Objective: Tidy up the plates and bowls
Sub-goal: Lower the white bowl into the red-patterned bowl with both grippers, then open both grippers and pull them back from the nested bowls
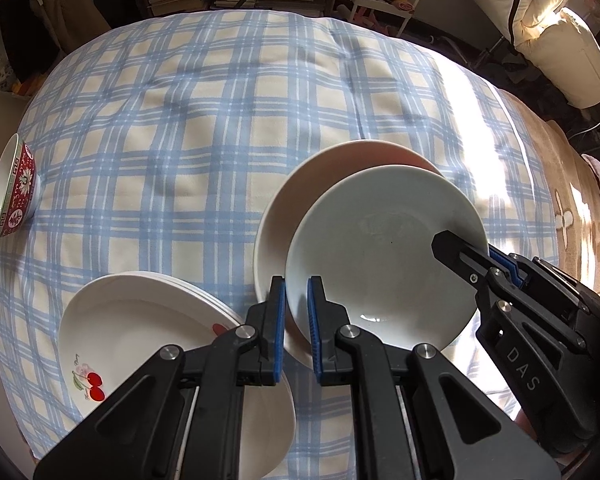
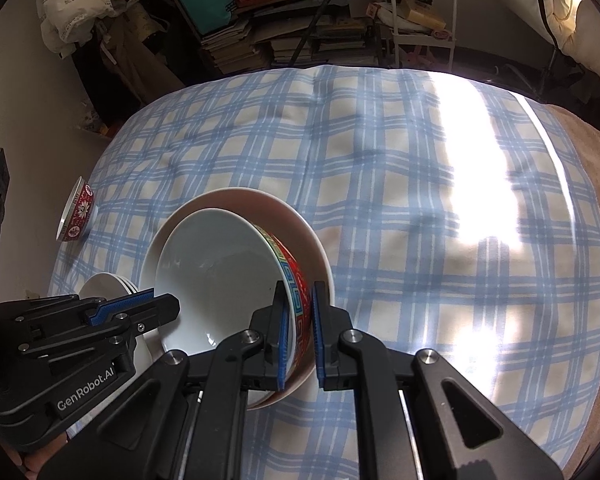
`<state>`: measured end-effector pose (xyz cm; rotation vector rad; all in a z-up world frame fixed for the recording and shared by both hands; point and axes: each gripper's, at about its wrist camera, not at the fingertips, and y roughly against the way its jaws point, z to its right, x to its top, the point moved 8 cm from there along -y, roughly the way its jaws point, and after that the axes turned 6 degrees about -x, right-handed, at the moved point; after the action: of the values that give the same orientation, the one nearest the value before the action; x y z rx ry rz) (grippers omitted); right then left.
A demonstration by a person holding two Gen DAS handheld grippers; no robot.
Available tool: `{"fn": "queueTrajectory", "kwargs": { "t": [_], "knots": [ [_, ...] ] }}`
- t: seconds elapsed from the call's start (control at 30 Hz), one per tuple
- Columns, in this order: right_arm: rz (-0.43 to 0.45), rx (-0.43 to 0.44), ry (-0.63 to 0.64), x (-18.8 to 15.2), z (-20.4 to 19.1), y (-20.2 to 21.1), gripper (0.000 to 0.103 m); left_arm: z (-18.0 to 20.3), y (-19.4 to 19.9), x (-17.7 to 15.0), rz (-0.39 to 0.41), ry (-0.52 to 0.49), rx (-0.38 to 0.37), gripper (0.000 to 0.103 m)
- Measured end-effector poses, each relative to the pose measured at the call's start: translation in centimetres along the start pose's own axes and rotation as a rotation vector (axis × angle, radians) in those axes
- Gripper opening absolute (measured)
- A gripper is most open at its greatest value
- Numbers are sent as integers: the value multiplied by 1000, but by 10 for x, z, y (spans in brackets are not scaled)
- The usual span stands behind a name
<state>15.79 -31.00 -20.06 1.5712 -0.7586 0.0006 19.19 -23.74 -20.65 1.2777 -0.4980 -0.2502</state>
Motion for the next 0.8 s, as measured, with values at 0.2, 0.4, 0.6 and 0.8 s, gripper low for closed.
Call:
{"fn": "queueTrajectory", "kwargs": {
  "t": [0.2,0.4,0.6,0.8],
  "knots": [
    [18,15,-13,1,1,6,14,-1,12,0,20,-12,9,11],
    [12,35,-39,-1,5,12,14,-7,24,-2,37,-6,38,15],
    [43,26,-49,4,7,27,34,-22,36,-5,35,14,66,20],
    [52,68,-22,11,-13,41,69,-49,58,-4,77,17,127,46]
  ]
}}
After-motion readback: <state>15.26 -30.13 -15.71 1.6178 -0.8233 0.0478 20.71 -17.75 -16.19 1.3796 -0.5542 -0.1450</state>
